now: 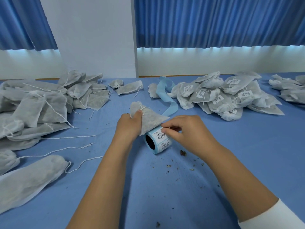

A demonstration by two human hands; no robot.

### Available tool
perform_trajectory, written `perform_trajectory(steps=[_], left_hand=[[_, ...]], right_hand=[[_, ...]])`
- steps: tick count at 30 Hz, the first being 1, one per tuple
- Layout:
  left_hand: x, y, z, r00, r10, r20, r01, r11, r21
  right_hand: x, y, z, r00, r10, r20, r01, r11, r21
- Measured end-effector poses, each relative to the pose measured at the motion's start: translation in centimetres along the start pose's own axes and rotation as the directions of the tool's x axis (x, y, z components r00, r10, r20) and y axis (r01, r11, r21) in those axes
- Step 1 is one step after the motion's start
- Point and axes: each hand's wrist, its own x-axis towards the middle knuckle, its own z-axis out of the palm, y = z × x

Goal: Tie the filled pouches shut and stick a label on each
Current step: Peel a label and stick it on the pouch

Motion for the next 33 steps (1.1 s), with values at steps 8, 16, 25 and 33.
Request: perform_trajectory(steps=[8,16,25,33], left_hand=[[0.1,0.0,-0.1,1.0,-0.003,0.01,0.003,1.0,0.0],[0.0,0.0,-0.1,1.0,-0.004,0.022,0.004,1.0,-0.028],[-0.2,0.2,-0.3,0.996,-0.064,0.068,0.065,0.998,-0.023],[-0.2,0.1,-0.2,0.999,-0.024,0.021,0.026,0.997,-0.069]], right_hand=[[-0.1,0.3,0.5,0.996,-0.051,-0.073,0.051,0.999,0.005],[0.1,0.8,0.7,0.995,-0.078,-0.067,0.083,0.993,0.084],[0.0,0.9,0.1,1.0,0.029,0.01,-0.031,0.966,0.258],[0.8,1.4,-2.3,0.939,0.319,0.128,-0.322,0.686,0.653]])
